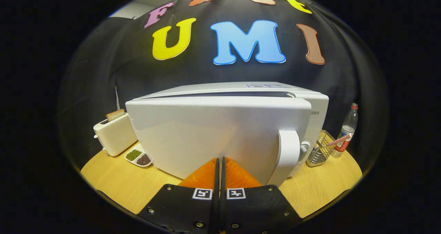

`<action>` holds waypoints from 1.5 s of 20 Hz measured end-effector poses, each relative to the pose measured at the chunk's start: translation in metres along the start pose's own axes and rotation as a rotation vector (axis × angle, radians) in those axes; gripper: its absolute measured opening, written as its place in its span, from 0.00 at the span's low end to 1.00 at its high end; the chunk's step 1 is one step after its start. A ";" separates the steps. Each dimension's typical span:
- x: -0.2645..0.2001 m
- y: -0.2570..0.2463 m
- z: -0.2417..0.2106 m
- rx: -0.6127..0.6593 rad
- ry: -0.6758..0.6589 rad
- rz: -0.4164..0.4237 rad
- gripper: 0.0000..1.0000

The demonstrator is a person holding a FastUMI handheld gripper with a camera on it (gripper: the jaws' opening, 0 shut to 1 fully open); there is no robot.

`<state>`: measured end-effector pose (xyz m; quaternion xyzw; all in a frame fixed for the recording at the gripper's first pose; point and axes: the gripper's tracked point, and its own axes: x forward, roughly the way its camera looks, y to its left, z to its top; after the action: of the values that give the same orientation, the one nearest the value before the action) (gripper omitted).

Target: Open the microwave, put the food inside, and close the microwave door.

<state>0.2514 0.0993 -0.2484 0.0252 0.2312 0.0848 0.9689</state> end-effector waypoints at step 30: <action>-0.144 -0.006 0.052 -0.081 -0.157 -0.035 0.09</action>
<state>0.1491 0.0676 -0.1384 -0.0114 0.1514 0.0748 0.9856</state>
